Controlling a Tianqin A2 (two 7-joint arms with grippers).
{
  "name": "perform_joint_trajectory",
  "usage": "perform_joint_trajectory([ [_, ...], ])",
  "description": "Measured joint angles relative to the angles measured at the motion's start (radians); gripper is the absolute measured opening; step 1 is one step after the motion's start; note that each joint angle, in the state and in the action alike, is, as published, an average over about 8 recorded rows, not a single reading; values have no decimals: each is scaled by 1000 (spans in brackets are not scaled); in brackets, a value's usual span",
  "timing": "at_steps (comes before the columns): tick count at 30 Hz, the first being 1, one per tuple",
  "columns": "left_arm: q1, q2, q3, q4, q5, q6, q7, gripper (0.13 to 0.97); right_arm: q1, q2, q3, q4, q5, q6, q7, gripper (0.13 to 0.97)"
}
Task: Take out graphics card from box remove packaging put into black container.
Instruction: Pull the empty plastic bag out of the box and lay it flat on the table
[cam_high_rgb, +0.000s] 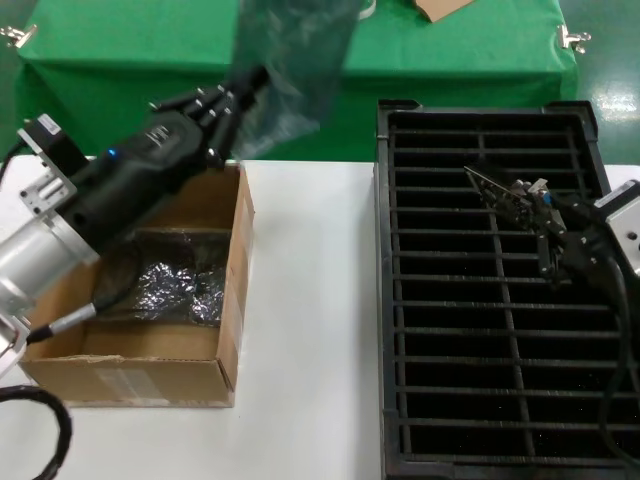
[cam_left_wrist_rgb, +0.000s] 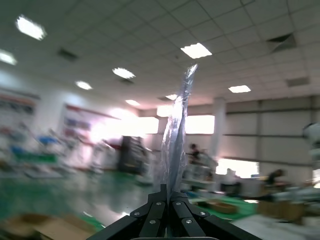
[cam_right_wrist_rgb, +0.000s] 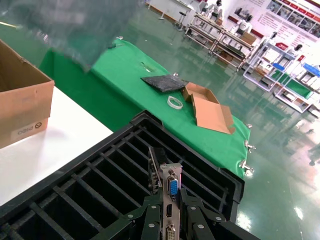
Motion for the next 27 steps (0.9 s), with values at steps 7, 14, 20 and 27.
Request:
perform_joint_trajectory([
  [7,-11,-17,87,0,87,35,-301,139,-3,-16,2,4,-9,-4,-7,185],
  [14,-5,-25,196,-22,158,-39,-596,139,-13,-32,5,16,-22,-7,-12,185],
  [20,76,-50,378,-185,61,-170,-821,139,-20,-45,6,25,-32,-8,-18,185],
  [27,174,-112,607,-416,-83,-336,-1051,139,-21,-52,6,27,-40,-13,-22,185],
])
